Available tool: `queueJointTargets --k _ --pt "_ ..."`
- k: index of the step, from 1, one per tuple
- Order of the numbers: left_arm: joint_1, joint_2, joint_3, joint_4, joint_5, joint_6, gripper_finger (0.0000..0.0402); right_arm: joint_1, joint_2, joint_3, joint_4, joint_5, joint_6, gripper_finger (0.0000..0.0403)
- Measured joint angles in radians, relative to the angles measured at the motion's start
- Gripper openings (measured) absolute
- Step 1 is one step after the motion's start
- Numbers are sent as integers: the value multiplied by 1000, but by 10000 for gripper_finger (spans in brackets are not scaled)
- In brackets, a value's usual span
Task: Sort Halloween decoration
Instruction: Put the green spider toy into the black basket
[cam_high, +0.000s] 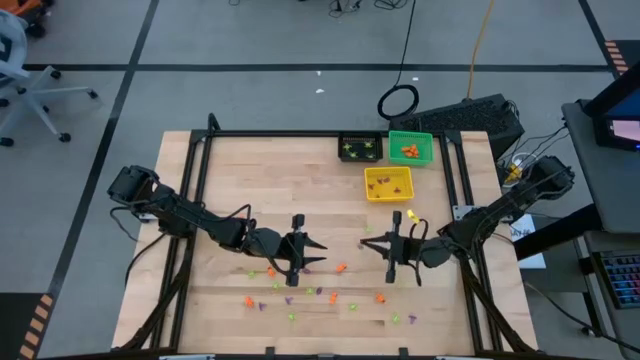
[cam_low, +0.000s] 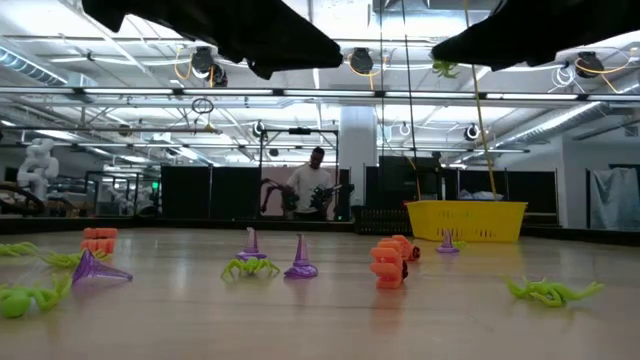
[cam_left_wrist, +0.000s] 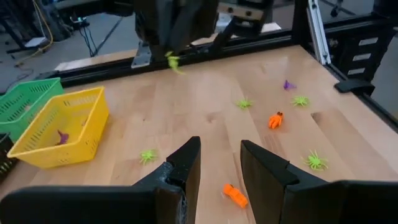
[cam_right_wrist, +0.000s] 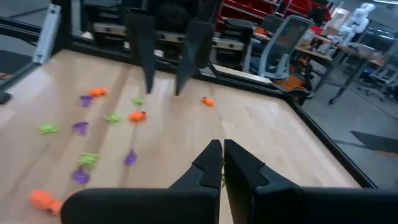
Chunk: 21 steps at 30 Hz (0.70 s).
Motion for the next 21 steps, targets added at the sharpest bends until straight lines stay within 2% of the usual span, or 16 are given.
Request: queueJointTargets --k 5,10,21 --pt "3 0 -22 57 -3 124 114 -19 0 0 -4 -5 23 0" --pt "23 0 -31 112 11 167 114 -21 0 0 0 -4 61 0" --pt "51 0 -32 105 17 115 114 -21 0 0 13 -6 9 0"
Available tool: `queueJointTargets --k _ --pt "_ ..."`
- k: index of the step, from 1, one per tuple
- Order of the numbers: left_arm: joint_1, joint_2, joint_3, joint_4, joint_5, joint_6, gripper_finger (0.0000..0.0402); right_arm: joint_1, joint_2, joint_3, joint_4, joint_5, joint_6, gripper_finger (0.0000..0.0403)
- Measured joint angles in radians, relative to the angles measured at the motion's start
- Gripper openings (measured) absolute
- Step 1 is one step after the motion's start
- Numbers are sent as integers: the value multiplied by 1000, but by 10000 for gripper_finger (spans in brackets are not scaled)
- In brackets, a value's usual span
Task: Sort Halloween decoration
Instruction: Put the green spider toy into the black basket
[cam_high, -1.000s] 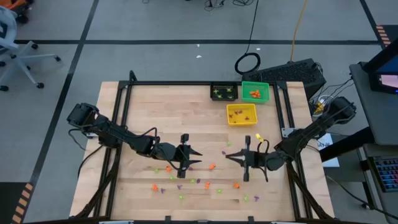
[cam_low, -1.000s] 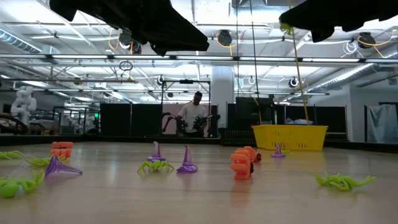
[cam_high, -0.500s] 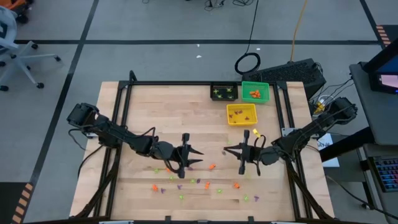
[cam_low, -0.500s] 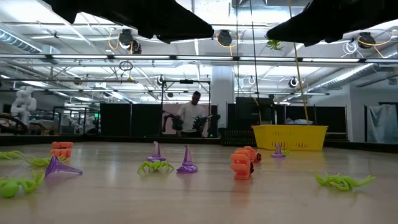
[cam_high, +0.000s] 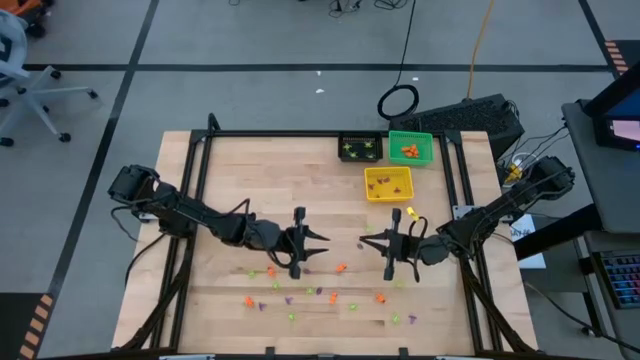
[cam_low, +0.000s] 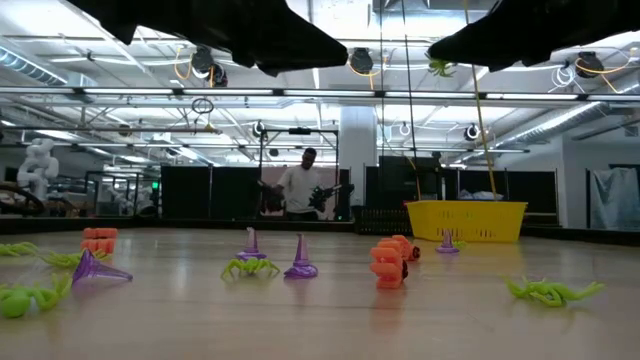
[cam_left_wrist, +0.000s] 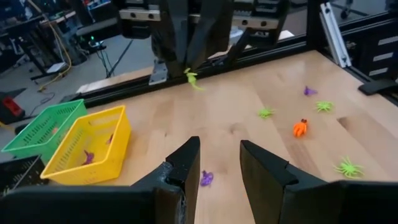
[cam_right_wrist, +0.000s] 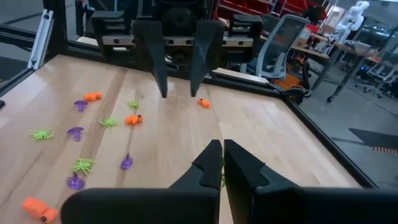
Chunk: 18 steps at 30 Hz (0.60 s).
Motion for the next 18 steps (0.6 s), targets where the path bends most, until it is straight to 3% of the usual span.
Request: queueJointTargets --k 5,18 --pt "-2 0 0 0 1 -25 114 0 0 0 -5 0 -88 0" --pt "-2 0 0 -4 1 -26 114 0 0 0 -16 0 -632 0"
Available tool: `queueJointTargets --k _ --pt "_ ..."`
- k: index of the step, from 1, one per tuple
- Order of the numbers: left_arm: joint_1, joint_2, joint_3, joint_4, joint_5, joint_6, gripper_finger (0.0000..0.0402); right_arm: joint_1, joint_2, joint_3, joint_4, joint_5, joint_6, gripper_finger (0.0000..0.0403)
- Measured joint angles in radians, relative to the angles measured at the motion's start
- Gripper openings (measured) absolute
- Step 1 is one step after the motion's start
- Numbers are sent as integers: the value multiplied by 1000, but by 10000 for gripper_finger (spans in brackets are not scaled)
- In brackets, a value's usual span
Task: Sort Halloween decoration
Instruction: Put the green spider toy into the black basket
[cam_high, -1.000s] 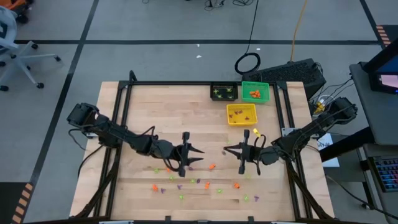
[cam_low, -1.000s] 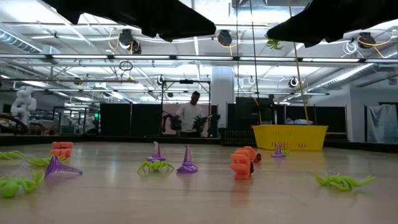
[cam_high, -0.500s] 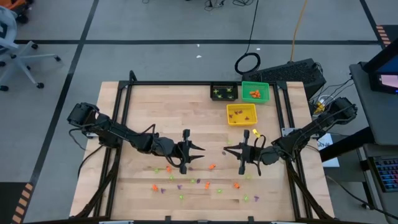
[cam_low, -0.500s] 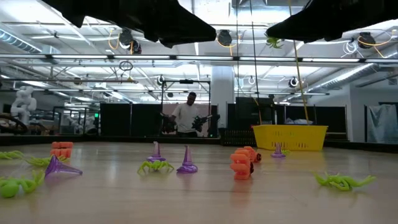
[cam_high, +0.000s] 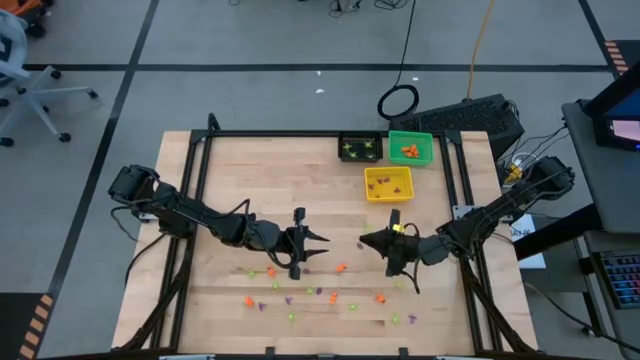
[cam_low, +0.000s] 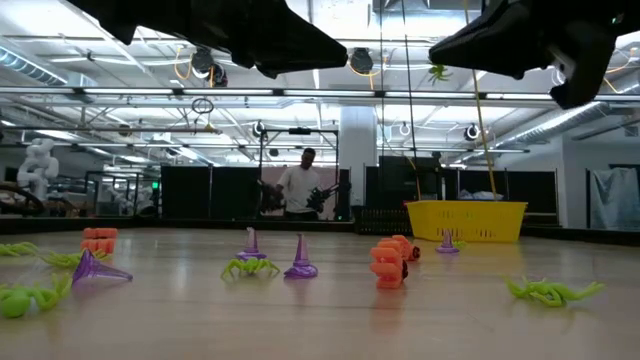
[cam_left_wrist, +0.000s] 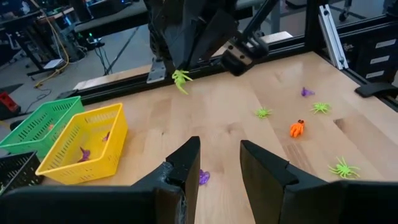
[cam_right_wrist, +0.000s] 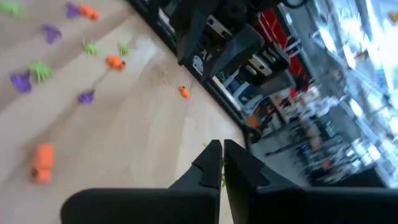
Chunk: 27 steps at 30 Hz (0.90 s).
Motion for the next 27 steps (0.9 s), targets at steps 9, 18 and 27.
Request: queueJointTargets --k 9,18,27 --pt "0 0 0 0 0 0 114 0 0 0 16 2 -266 0" --pt "0 0 0 0 0 1 114 0 0 0 33 3 -393 0" --pt "0 0 0 -3 0 1 114 0 0 0 34 3 -391 0"
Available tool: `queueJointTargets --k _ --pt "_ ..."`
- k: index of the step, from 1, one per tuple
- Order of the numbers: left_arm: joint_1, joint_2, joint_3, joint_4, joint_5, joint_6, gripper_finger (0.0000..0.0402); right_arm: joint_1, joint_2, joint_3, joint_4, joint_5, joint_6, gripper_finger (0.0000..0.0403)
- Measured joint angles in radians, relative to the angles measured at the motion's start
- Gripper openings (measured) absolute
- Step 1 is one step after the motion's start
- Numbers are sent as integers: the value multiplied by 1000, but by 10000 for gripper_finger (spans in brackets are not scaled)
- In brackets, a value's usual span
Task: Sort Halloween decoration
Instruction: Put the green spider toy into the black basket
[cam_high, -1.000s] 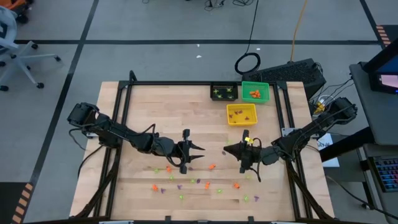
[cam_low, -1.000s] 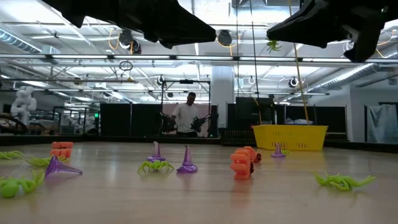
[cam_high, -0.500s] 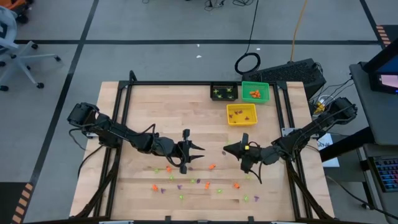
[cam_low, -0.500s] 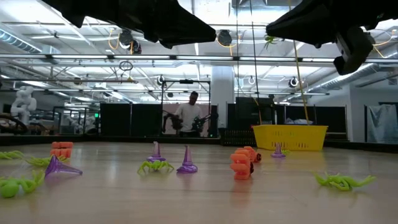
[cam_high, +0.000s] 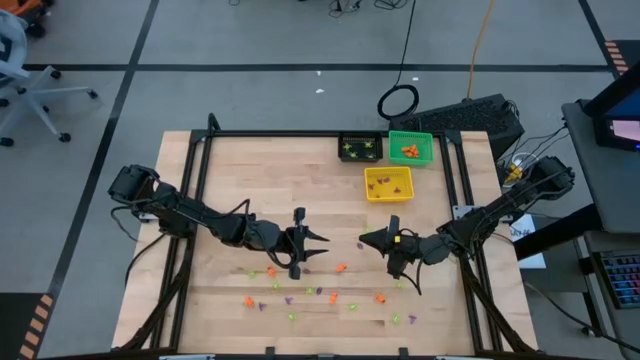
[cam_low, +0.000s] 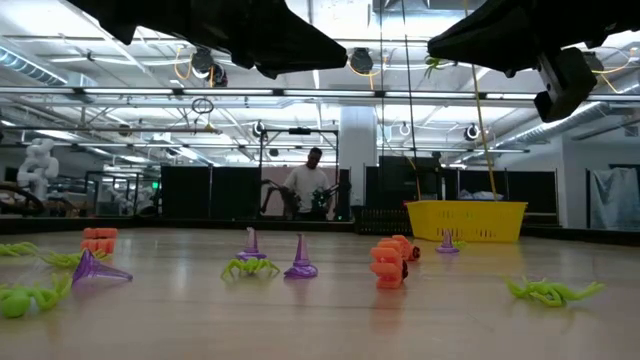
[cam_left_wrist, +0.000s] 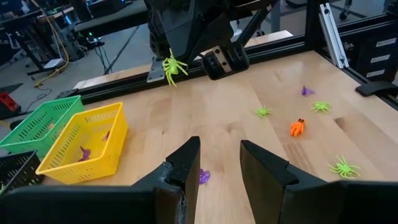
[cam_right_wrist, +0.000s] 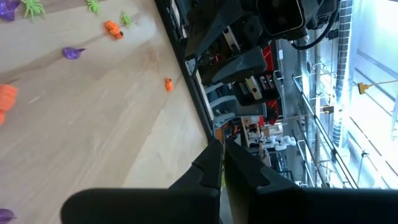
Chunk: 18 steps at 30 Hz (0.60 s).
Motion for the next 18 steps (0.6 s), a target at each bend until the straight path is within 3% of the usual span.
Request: queueJointTargets --k 18 --pt "0 0 0 0 0 0 114 0 0 0 0 0 105 0"
